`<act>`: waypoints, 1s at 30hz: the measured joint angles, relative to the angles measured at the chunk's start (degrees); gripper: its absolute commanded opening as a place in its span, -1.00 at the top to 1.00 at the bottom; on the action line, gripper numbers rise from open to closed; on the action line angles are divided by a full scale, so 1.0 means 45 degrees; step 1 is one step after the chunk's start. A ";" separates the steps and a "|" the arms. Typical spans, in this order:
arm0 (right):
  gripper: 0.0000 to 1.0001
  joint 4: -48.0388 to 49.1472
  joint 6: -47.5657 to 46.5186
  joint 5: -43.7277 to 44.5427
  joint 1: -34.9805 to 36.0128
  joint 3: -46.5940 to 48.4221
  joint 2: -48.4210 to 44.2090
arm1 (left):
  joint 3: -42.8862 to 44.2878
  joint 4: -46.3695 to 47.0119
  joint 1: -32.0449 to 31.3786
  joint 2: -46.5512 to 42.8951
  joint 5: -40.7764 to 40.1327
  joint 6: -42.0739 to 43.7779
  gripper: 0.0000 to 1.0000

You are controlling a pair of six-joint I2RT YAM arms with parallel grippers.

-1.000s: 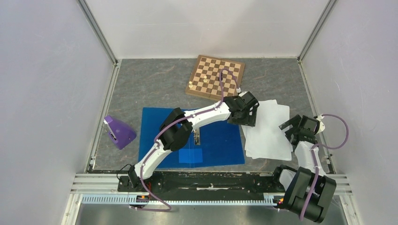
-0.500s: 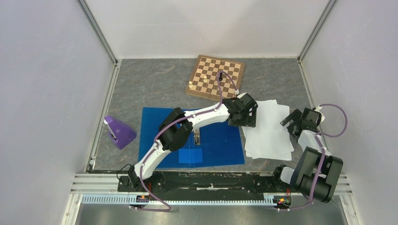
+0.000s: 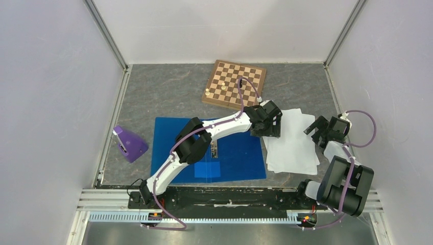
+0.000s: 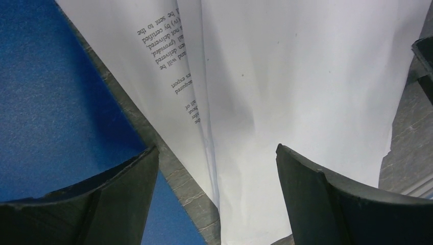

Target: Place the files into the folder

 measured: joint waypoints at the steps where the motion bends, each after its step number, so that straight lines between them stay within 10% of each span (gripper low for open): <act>1: -0.96 0.0053 -0.0010 -0.0039 0.0000 0.0000 0.0024 | 0.0063 0.0000 0.0000 0.0068 0.0000 -0.0039 -0.82; 22: -0.96 0.1923 0.0146 -0.2030 0.1127 -0.0529 0.0296 | 0.2453 -0.0636 -0.0015 0.1501 0.0563 -0.0243 -0.68; 30: -0.96 0.2132 0.0287 -0.2123 0.1418 -0.0622 0.0296 | 0.2472 -0.0447 0.0068 0.1627 0.1195 -0.0175 -0.18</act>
